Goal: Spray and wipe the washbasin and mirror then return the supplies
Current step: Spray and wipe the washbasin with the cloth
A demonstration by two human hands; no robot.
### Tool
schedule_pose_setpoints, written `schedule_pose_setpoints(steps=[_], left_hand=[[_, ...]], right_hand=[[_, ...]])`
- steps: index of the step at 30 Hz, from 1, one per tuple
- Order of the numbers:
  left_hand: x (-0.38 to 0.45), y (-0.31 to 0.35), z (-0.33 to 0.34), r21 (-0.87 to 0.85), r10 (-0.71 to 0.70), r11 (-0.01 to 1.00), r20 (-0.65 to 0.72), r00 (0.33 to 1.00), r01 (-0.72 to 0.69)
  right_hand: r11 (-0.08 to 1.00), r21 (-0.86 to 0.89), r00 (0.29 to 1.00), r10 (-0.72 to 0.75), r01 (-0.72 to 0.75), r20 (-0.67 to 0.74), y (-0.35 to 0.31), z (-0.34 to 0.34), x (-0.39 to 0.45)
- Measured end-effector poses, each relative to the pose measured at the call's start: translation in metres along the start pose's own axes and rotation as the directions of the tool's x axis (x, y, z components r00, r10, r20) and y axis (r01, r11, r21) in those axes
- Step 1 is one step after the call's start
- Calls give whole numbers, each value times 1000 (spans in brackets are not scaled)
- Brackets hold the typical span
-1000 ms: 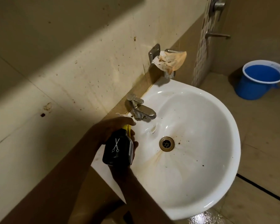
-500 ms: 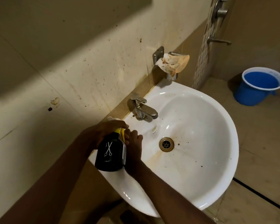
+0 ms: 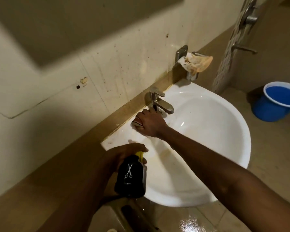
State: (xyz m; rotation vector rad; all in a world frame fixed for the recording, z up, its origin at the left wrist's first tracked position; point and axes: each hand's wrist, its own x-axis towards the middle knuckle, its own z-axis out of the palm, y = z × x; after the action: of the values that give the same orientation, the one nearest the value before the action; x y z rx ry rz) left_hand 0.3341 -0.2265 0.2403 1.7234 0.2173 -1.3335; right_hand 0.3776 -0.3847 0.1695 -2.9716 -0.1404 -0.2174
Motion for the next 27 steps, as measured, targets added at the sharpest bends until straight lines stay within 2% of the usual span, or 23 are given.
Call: schedule_pose_setpoints(steps=[2, 4, 7, 9, 11, 12, 14, 17, 19, 24, 27], left_hand=[[-1, -10, -6, -9, -2, 1000, 48, 999, 3], [2, -15, -15, -36, -8, 999, 7, 1000, 8], [3, -24, -21, -118, 5, 993, -76, 997, -14], [0, -33, -18, -137, 7, 990, -87, 996, -19], [-2, -39, -12, -172, -6, 985, -131, 991, -17], [-3, -40, -8, -203, -34, 979, -147, 989, 3], [-4, -43, 2, -220, -92, 974, -167, 982, 54], [-1, -49, 24, -316, -96, 949, -294, 951, -2], [-3, -54, 38, -396, -129, 918, -342, 931, -18], [-16, -63, 67, -490, -217, 867, -219, 951, 85], [-15, -69, 75, -524, -229, 849, -236, 945, 75]], right_hand=[[999, 37, 999, -21, 22, -25, -3, -2, 0], [995, 61, 993, -76, 81, -87, -5, 1, -11], [940, 182, 949, -254, 288, -189, -14, 20, -50], [853, 283, 887, -359, 438, -289, -18, 37, -76], [771, 225, 770, -468, 596, -434, -11, 47, -78], [748, 162, 719, -519, 644, -462, -4, 50, -74], [724, 108, 685, -580, 682, -441, 7, 59, -68], [697, 189, 719, -642, 692, -264, 25, 72, -62], [709, 229, 743, -612, 667, -270, 21, 76, -64], [742, 429, 857, -435, 514, -274, 6, 67, -76], [672, 527, 851, -456, 520, -259, -6, 67, -103]])
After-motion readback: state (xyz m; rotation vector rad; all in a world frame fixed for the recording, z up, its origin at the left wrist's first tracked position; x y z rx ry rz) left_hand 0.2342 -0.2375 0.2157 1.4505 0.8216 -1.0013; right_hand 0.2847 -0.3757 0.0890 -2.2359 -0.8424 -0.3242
